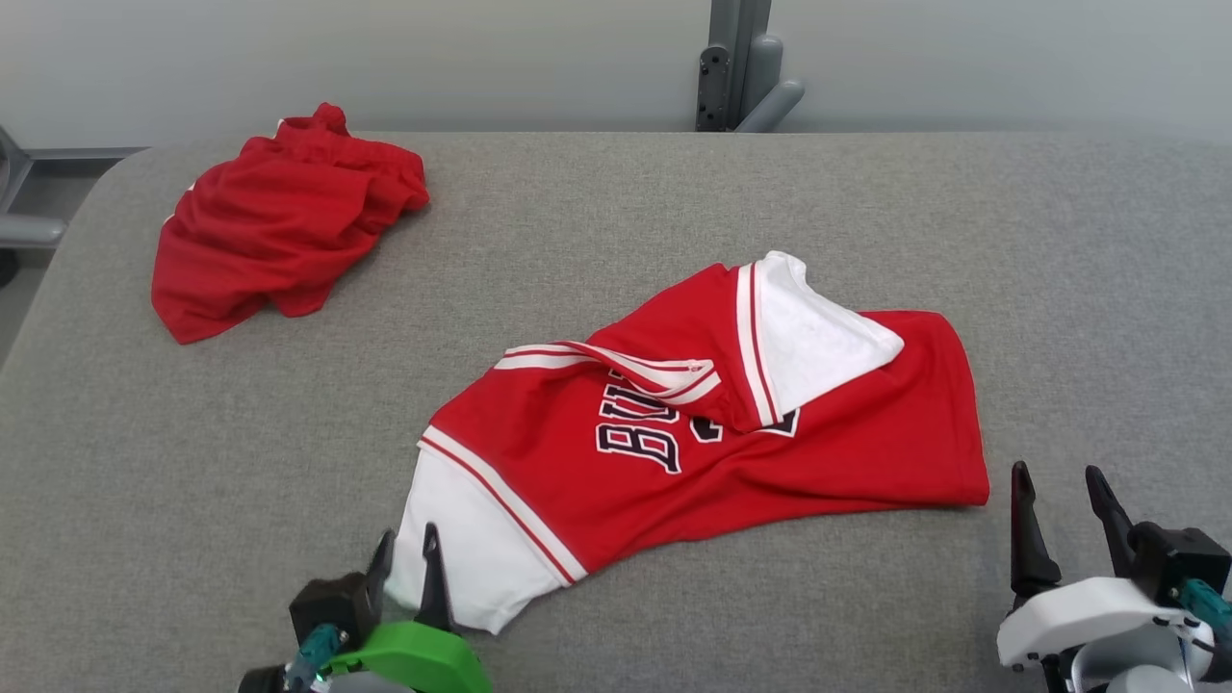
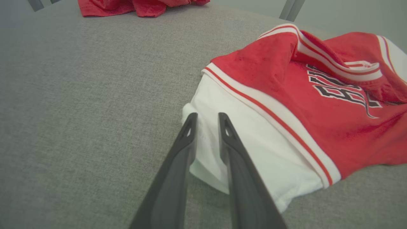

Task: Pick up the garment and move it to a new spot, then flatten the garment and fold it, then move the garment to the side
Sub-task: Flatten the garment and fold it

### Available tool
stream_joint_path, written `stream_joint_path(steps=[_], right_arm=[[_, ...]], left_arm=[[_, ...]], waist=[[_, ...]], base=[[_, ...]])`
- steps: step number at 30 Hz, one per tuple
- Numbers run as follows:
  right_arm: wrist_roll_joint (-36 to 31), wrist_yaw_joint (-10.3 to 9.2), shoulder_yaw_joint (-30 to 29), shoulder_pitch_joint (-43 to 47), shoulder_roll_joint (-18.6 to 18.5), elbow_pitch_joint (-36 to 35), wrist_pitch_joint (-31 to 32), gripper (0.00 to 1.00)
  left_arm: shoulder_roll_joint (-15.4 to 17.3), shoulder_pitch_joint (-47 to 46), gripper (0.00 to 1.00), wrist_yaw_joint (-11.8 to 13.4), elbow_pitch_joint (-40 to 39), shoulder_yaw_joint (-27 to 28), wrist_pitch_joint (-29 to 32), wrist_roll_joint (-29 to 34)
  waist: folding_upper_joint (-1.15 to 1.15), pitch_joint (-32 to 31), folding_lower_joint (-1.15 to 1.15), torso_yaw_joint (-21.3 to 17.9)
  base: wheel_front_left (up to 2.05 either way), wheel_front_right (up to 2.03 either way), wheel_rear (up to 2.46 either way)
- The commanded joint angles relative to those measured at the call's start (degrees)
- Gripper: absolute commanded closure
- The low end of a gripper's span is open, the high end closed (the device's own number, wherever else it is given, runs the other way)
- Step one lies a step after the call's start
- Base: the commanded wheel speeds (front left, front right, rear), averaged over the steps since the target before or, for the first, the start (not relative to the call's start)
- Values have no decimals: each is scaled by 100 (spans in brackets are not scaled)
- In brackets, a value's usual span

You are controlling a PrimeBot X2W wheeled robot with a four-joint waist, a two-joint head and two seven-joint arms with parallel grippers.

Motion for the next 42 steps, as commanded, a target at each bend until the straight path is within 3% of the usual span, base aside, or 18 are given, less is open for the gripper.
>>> stream_joint_path(steps=[1,5,12,21,22,23,24,26,28,34,42], right_arm=[[-86,-2,26,-154,-31,69,-16,0],[-212,-2,199,-512,-252,480,96,0],[1,-2,700,-1367,-841,1434,1217,0],[769,-2,1244,-1999,-1232,2380,2260,0],[855,-2,1316,-2028,-1252,2443,2332,5],[917,-2,1390,-2054,-1275,2499,2391,18],[976,-2,1443,-2075,-1308,2544,2430,50],[1100,-2,1569,-2142,-1379,2590,2466,69],[1238,-2,1679,-2233,-1437,2594,2485,100],[1443,-2,1966,-2704,-1767,2478,2233,100],[1470,-2,2136,-3550,-1930,2633,2004,100]], left_arm=[[1,-73,0,-23,-187,85,-25,97],[-33,-58,0,-54,-839,350,-25,405],[-163,55,0,-185,-1537,592,-27,815],[-257,140,0,-317,-1737,773,-22,1038],[-264,152,0,-329,-1744,795,-22,1046],[-267,156,0,-336,-1746,818,-22,1063],[-269,155,0,-343,-1750,833,-22,1082],[-275,152,0,-345,-1776,856,-22,1104],[-279,155,0,-357,-1781,873,-22,1124],[-284,153,0,-368,-1821,853,-22,1106],[-282,121,0,-378,-1852,776,-22,1073]], waist=[[0,-19,0,28],[0,-39,0,102],[0,69,0,326],[0,216,0,671],[0,216,0,695],[0,212,0,717],[0,207,0,740],[0,199,0,780],[0,195,0,815],[0,221,0,934],[0,314,0,1115]], base=[[0,0,0],[0,0,0],[0,0,0],[0,0,0],[0,0,0],[0,0,0],[0,0,0],[0,0,0],[0,0,0],[0,0,0],[0,0,0]])
